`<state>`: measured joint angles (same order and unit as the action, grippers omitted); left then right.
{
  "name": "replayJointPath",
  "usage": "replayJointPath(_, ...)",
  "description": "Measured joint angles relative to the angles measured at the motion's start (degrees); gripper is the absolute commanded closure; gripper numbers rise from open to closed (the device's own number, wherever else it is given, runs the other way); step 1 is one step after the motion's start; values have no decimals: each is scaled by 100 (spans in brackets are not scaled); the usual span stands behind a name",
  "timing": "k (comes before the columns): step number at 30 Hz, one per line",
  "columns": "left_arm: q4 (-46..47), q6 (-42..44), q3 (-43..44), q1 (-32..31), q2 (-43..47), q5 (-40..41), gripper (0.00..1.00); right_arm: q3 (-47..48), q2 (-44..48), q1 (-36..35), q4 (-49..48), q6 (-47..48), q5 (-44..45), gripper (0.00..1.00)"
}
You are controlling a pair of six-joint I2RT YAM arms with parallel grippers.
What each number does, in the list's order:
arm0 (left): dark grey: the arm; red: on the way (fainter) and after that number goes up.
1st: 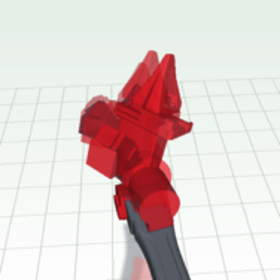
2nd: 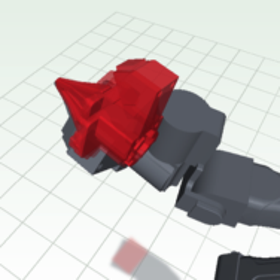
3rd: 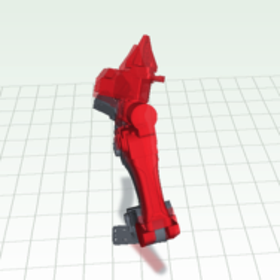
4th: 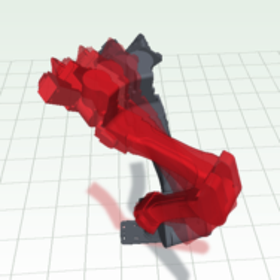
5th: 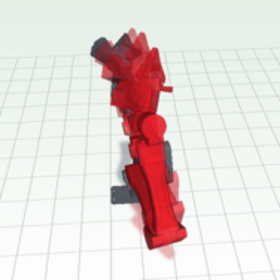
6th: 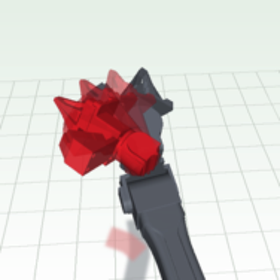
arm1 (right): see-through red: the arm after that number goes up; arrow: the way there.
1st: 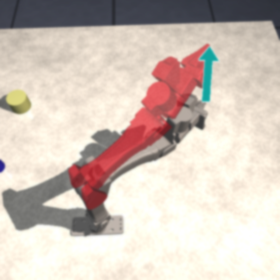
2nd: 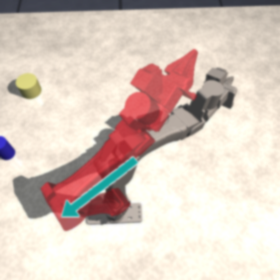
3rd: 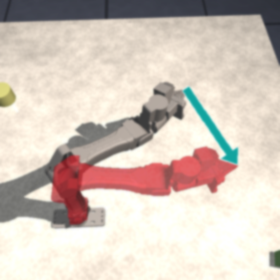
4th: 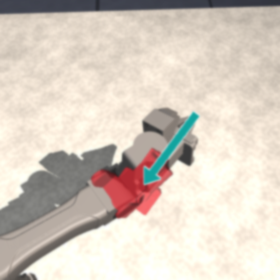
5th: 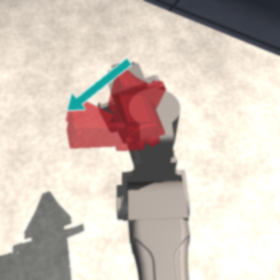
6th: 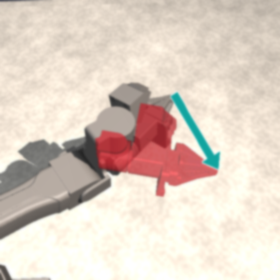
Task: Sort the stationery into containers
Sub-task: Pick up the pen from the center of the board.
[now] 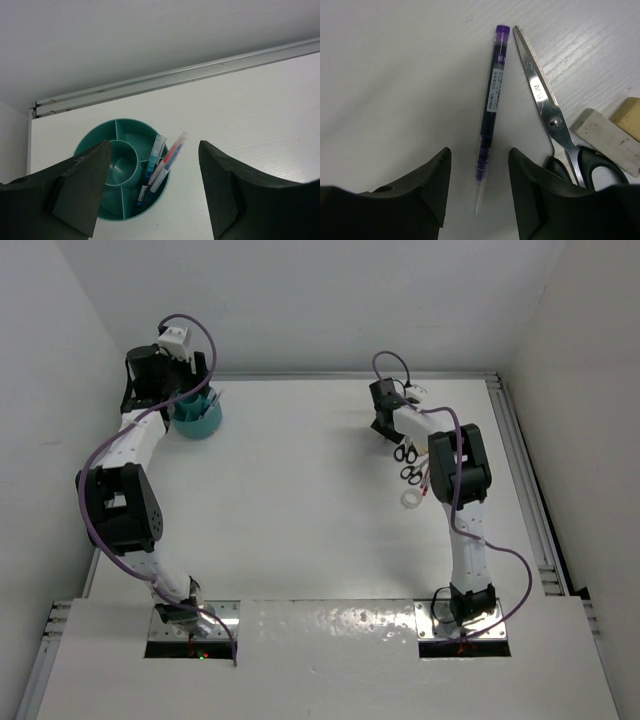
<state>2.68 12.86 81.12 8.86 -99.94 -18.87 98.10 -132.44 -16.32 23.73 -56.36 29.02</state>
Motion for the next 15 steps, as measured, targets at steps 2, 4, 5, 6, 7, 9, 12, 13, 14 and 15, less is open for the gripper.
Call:
replayJointPath(2, -11, -48, 0, -15, 9, -31, 32, 76, -42, 9, 57, -68, -9, 53)
replayJointPath(4, -20, -94, 4, -20, 17, -61, 32, 103, -61, 35, 66, -116, -15, 59)
replayJointPath(5, -39, -116, 11, -20, 22, -74, 32, 103, -63, 48, 76, -131, -22, 70)
replayJointPath(6, -44, -127, 20, -26, 28, -87, 32, 103, -63, 61, 85, -129, -35, 76)
replayJointPath(7, -42, -140, 22, -26, 37, -101, 32, 103, -70, 79, 87, -153, -46, 81)
replayJointPath(9, -55, -144, 24, -31, 66, -127, 32, 101, -72, 90, 92, -146, -59, 100)
replayJointPath(12, -114, -136, 85, -55, 85, -157, 32, -13, -33, 111, -68, -66, -111, 100)
replayJointPath(13, -138, -127, 114, -63, 85, -168, 32, -101, 7, 114, -164, -15, -136, 100)
replayJointPath(14, -168, -66, 138, -83, 90, -188, 32, -262, 85, 111, -363, 133, -229, 100)
replayJointPath(15, -201, 31, 155, -105, 94, -223, 32, -466, 199, 114, -540, 299, -382, 100)
